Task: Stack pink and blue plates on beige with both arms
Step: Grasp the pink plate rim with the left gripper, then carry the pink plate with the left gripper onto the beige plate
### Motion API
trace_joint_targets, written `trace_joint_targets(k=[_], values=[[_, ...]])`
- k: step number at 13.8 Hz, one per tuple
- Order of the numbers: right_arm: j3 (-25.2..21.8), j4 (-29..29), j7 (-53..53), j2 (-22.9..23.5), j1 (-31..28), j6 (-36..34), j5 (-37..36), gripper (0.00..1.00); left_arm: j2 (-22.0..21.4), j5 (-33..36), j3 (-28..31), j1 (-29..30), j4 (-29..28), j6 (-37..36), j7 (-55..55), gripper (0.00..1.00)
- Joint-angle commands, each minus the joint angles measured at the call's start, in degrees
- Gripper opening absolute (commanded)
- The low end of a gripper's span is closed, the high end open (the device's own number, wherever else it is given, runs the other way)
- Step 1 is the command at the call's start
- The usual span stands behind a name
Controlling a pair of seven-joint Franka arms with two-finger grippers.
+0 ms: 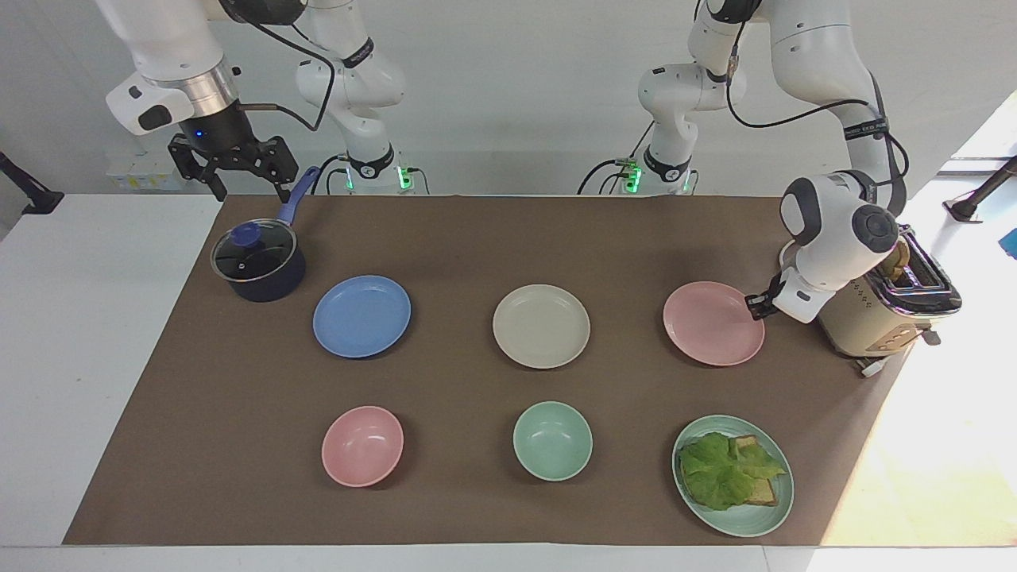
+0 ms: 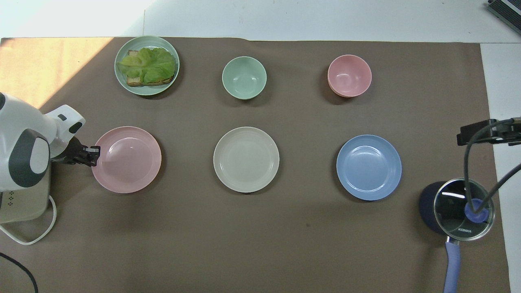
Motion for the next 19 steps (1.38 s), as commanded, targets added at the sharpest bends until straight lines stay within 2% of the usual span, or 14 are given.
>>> trace_joint_targets(k=[1,4,7,10,13,15,19], values=[[0.18,-0.98,0.98,-0.95,-0.3,0.31,-0.51,1.0,-0.04,-1.15,-0.04,1.18,1.97,-3.2,0.9,0.0],[0.18,-0.98,0.98,-0.86,-0.3,0.31,-0.51,1.0,0.58,-6.06,-0.04,1.53,13.19,-17.23,0.72,0.0],[0.1,-0.98,0.71,-0.86,-0.3,0.31,-0.51,1.0,0.05,-10.29,-1.09,0.04,16.12,-21.23,-2.51,0.0],[-0.08,-0.89,0.8,-0.78,-0.39,0.66,-0.33,1.0,0.05,-11.69,-2.68,-9.07,16.04,-18.87,-16.81,0.0],[-0.25,-0.81,0.54,-0.69,-0.39,1.01,-0.33,1.0,-0.39,-13.46,-2.77,-18.48,15.07,-15.09,-26.06,0.0],[-0.25,-0.89,0.8,-0.69,-0.31,0.92,-0.33,1.0,-1.09,-13.55,-2.77,-23.14,12.27,-11.67,-27.31,0.0],[-0.25,-1.07,0.89,-0.78,-0.3,0.92,-0.33,1.0,-0.3,-13.55,-2.77,-29.23,4.81,2.03,-27.05,0.0]])
